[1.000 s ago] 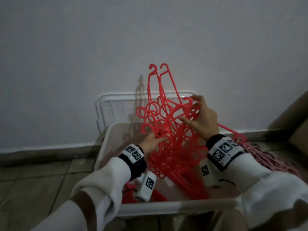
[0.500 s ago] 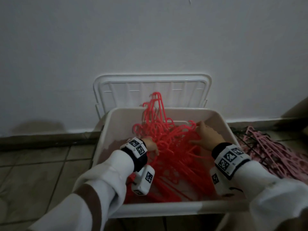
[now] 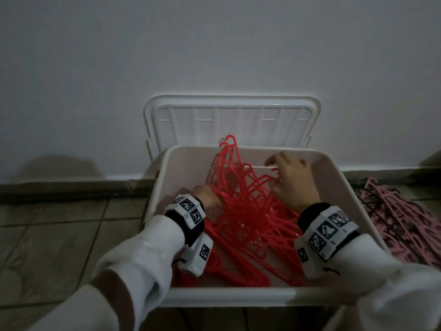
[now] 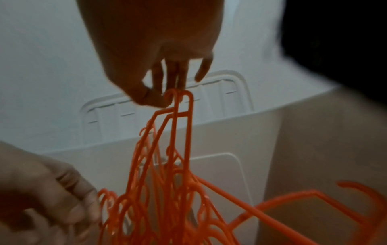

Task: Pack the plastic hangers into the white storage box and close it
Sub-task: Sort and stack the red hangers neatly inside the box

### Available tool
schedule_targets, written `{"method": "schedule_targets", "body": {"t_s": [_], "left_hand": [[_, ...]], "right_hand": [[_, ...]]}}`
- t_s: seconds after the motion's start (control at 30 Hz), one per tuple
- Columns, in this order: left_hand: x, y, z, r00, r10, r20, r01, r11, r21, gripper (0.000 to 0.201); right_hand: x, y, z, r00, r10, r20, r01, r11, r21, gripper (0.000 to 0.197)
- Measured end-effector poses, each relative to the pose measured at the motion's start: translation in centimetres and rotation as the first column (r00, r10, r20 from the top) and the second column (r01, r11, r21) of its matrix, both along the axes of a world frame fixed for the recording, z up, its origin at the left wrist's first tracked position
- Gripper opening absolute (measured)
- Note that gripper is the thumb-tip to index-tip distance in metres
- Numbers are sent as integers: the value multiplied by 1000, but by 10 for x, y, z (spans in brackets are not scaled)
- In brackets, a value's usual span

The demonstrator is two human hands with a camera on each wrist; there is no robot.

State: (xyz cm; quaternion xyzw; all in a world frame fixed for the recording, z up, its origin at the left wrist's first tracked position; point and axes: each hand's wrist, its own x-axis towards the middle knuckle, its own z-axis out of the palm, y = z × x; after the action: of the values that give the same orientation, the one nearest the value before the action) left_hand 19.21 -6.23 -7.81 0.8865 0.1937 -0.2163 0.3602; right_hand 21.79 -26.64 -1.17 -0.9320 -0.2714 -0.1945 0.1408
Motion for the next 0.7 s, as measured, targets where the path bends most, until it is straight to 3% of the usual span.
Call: {"method": "schedule_targets", "body": {"t_s": [0.1,0.2,0.27,0.33,0.4,0.5,0.7], "left_hand": [[-1,-11,-13,996,81,34,-72,974,-213,29],[-3,-20,-21,988,127,83,-90,930,-357,41],[-4,-21,-26,988,107,114,-60,933,-356,50],[-4,-21,-29,989,69,132,-18,936,-352,52],[-3,-21,-27,985,42,168,19,938,-347,49],[-2,-22,-26,979,-18,201,84,941,-327,36],[-3,-13,-20,970,-166,177,190,973,-128,15]], "right_hand": [[-5,18,-12,992,115,46,-101,968,-230,27],[-5,26,-19,997,42,65,-15,930,-366,50],[0,25,-24,995,-23,93,58,915,-399,58],[-2,24,-24,998,-9,56,35,874,-484,55],[-5,23,-31,996,-11,-87,-42,811,-584,45],[-11,21,-49,990,-78,-118,-21,744,-668,41],[1,16,-69,1000,16,-7,-17,839,-545,25]]}}
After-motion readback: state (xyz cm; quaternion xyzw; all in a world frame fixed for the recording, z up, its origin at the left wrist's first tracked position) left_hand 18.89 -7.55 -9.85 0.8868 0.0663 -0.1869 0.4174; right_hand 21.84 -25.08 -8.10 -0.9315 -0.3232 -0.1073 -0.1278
